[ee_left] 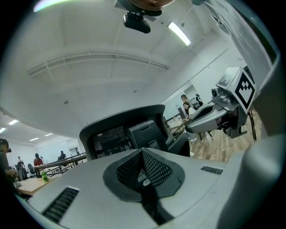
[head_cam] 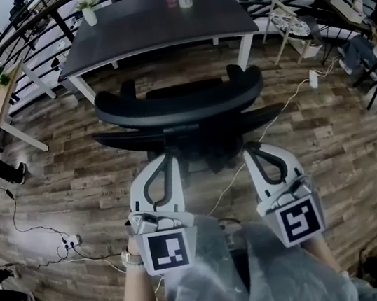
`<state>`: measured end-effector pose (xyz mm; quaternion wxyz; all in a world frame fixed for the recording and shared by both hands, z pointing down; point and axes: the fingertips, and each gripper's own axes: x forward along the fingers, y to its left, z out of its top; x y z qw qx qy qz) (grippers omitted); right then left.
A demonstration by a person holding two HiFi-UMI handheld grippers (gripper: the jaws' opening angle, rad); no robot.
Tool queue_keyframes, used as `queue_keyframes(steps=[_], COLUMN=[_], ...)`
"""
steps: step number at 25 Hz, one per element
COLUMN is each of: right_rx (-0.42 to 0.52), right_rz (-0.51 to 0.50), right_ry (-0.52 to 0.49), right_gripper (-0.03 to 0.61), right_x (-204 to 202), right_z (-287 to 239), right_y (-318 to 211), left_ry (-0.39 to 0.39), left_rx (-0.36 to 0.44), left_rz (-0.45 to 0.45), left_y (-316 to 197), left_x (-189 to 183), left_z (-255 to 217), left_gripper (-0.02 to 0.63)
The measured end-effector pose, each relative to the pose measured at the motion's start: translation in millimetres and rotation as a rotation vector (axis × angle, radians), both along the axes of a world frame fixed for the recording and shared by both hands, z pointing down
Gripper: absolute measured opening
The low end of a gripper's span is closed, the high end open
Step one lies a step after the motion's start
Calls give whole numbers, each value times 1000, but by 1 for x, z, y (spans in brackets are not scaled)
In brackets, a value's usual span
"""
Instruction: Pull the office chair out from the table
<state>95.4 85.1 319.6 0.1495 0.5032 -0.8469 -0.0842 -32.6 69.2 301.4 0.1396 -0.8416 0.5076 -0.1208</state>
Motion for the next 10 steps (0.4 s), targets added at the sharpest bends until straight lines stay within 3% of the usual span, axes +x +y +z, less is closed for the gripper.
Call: queue_keyframes(steps=[10], right_rx=[-26], right_rz=[3], right_ry=[8], right_gripper=[2], right_x=[0], right_z=[11], right_y=[-3], left_ry=[-39], left_rx=[-21], left_rz=[-20], left_y=[-5], left_x=[-3], left_z=[11], left_gripper=[3])
